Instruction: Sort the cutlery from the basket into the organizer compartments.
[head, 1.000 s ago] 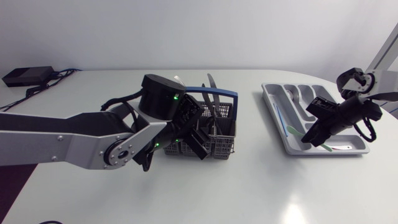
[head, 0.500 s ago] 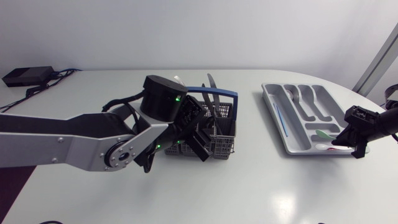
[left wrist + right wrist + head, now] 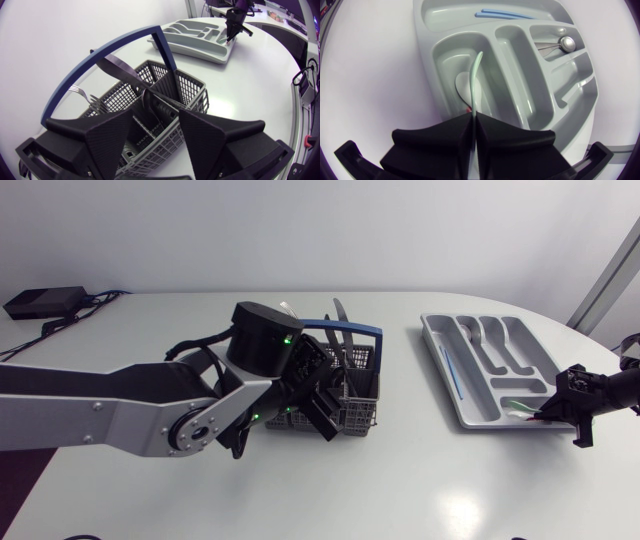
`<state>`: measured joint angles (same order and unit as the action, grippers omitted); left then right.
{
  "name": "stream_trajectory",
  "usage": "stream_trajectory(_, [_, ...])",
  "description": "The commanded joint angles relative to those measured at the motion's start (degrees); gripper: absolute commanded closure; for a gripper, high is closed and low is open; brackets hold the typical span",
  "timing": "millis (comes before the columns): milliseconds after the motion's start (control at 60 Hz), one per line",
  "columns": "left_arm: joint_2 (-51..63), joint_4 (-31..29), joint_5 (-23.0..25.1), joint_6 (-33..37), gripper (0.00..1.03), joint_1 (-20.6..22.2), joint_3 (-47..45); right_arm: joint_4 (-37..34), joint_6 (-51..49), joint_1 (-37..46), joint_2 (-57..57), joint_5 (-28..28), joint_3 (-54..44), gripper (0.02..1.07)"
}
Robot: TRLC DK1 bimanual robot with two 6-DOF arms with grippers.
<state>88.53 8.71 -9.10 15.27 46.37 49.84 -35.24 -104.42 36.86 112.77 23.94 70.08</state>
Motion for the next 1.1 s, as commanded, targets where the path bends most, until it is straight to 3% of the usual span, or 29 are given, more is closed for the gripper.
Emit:
stream_trajectory(0, [-0.7,0.3,-0.2,0.8,0.4,0.7,-1.1,1.0,-3.8,-0.3,1.3,-0.6,0.8,0.97])
stream_trajectory(450, [-0.5,0.0,-0.6,0.8,0.4,1.1,-0.5,6.9,-9.7,-2.8,4.4,-3.5,0.1,0.96])
stream_trajectory(533, [-0.5,0.0,-0.6,0.7,0.39,1.2,-0.7,8.5,-9.8,-2.8,5.0,-4.0,-0.1,0.88])
stream_trajectory(617, [-0.5,0.2,-0.6,0.8,0.39,1.2,-0.6,10.4,-9.6,-2.8,4.3,-4.3,-1.2,0.7])
stream_trajectory(667, [-0.5,0.1,-0.6,0.8,0.39,1.2,-0.4,12.3,-9.4,-2.7,3.1,-4.3,-2.7,0.52])
stream_trajectory(700, [-0.5,0.0,-0.6,0.8,0.39,1.2,-0.2,13.2,-9.3,-2.7,1.8,-4.3,-3.8,0.25])
stream_trajectory(717, [-0.5,0.0,-0.6,0.8,0.39,1.2,-0.2,13.6,-9.2,-2.7,0.8,-4.2,-4.8,0.04])
stream_trajectory(1083, [-0.1,-0.2,-0.4,-0.3,0.39,-0.1,1.3,3.3,-0.3,-4.4,-23.2,5.6,-17.0,0.06])
